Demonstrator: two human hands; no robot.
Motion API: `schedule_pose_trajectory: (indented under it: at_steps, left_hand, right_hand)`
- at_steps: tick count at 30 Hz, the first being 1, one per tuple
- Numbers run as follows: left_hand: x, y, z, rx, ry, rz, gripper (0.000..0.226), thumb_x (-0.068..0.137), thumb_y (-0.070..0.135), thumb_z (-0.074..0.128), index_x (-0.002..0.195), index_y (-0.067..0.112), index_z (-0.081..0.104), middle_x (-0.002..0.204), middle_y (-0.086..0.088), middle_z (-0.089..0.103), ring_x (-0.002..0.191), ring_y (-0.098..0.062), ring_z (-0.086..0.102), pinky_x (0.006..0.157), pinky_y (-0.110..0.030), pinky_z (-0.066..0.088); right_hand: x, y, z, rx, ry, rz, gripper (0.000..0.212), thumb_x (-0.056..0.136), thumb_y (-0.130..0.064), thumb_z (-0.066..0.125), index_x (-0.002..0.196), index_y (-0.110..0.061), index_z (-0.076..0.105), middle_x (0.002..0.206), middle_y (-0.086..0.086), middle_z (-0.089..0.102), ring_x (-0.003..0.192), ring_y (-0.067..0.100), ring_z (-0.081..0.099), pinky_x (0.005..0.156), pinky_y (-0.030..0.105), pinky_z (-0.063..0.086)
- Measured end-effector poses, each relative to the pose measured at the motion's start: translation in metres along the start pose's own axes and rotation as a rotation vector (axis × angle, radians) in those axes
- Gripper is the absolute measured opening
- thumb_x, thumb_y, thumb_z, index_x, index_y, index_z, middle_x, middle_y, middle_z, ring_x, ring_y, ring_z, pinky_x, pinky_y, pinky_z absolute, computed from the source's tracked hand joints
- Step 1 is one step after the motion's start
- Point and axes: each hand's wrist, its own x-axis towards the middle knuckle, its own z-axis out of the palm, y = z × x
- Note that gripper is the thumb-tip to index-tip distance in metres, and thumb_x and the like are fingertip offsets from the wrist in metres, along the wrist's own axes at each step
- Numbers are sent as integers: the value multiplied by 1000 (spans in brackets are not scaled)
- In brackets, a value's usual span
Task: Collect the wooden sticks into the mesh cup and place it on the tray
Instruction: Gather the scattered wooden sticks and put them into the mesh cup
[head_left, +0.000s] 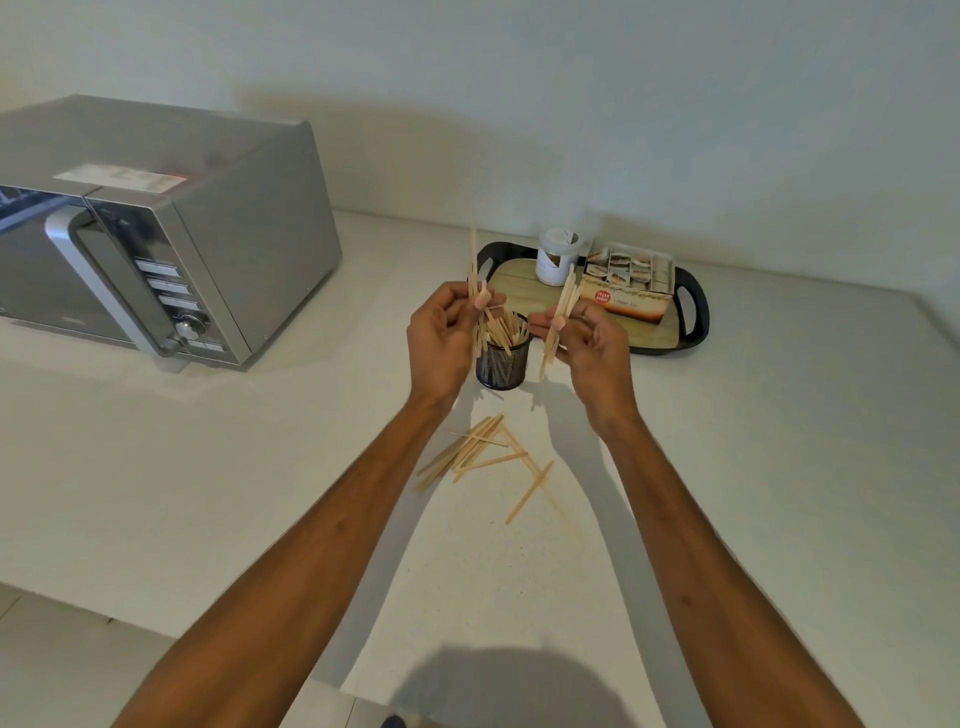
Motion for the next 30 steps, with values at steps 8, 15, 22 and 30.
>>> schedule_pose_trajectory:
  at_steps: [8,15,22,30]
  left_hand:
    - [40,14,36,-173,99,26,26,108,7,66,125,-13,66,116,-26,79,110,-43,77,102,-46,63]
    - [59,-12,52,-245,122,-20,25,108,9,66,124,-10,67,117,-25,79,115,-49,74,107,-65,56]
    - [57,-41,47,-187,118,3,24,109,7,65,122,-13,66,114,-29,78,109,-48,75,101,-55,62]
    - [49,-57,41,-78,26,39,22,109,11,65,121,-6,70,113,-18,81,111,-34,78,102,-44,62]
  right_hand:
    - [49,-17,19,58,127,-35,21,110,-12,58,127,-1,64,116,11,80,111,23,78,102,50,61]
    - [83,-5,24,37,130,-45,16,110,-12,58,120,-1,64,115,9,80,108,21,79,102,55,59]
    - [99,18,34,3,33,-33,15,110,-9,56,118,-1,64,114,12,80,109,27,78,101,57,60]
    - [91,36,37,-91,-14,-24,13,108,-9,59,110,0,68,104,7,81,97,26,78,90,43,64]
